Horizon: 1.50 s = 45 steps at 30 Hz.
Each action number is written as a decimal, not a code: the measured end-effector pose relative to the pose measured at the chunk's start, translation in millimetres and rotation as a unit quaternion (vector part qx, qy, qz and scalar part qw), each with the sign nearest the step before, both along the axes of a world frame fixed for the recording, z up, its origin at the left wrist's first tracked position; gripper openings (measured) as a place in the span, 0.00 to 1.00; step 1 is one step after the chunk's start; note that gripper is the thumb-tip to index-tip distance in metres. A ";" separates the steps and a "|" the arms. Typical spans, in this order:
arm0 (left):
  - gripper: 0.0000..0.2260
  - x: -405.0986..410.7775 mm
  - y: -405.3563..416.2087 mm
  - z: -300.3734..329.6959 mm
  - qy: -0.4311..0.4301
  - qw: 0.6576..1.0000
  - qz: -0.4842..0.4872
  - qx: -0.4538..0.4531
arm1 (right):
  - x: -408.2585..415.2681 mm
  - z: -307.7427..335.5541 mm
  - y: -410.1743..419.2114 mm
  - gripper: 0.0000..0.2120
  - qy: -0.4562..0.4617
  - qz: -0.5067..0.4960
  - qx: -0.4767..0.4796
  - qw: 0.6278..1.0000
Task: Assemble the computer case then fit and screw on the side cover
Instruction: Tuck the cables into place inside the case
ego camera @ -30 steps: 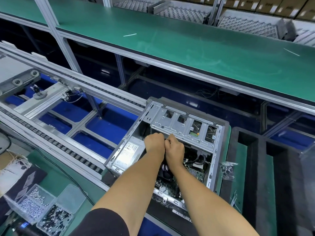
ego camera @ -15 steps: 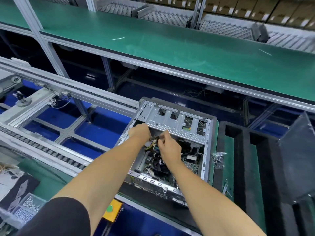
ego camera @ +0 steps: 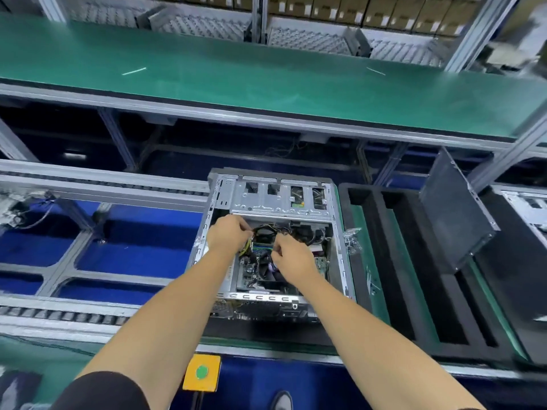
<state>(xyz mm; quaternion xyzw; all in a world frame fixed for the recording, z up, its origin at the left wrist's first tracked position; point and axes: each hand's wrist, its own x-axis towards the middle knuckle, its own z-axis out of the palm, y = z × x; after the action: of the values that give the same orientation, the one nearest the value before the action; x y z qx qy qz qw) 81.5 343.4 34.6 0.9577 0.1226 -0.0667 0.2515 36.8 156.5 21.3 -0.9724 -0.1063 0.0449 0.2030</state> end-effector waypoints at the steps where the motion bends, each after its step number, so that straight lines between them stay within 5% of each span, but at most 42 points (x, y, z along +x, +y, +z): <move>1: 0.04 0.5 1.3 1.1 0.014 1.000 -0.008 0.001 | -2.6 1.1 0.2 0.05 -0.011 -0.004 -0.002 1.000; 12: 0.09 9.9 -12.0 12.1 0.085 0.990 0.059 0.092 | -28.2 19.4 -23.3 0.04 -0.030 -0.036 -0.020 0.999; 21: 0.11 -17.7 4.7 25.2 -0.014 0.997 0.007 -0.079 | -13.3 27.3 -22.4 0.04 -0.064 0.033 -0.003 0.997; 27: 0.11 -46.2 13.6 38.1 -0.067 0.997 -0.031 -0.003 | -4.1 39.8 -0.5 0.05 -0.081 0.104 0.041 0.990; 37: 0.12 -177.1 132.8 69.2 -0.087 0.978 0.168 0.085 | -42.2 80.9 195.1 0.07 -0.114 0.292 0.083 0.946; 45: 0.12 -380.0 315.1 123.4 -0.127 0.907 0.377 0.137 | -190.3 95.9 400.4 0.11 -0.112 0.461 0.105 0.874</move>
<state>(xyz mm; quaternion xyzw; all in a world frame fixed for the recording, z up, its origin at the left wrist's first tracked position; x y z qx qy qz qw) -298.5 658.6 157.9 0.8656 0.4494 0.1722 0.1380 -153.5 556.9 117.2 -0.7844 -0.5687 0.0125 0.2473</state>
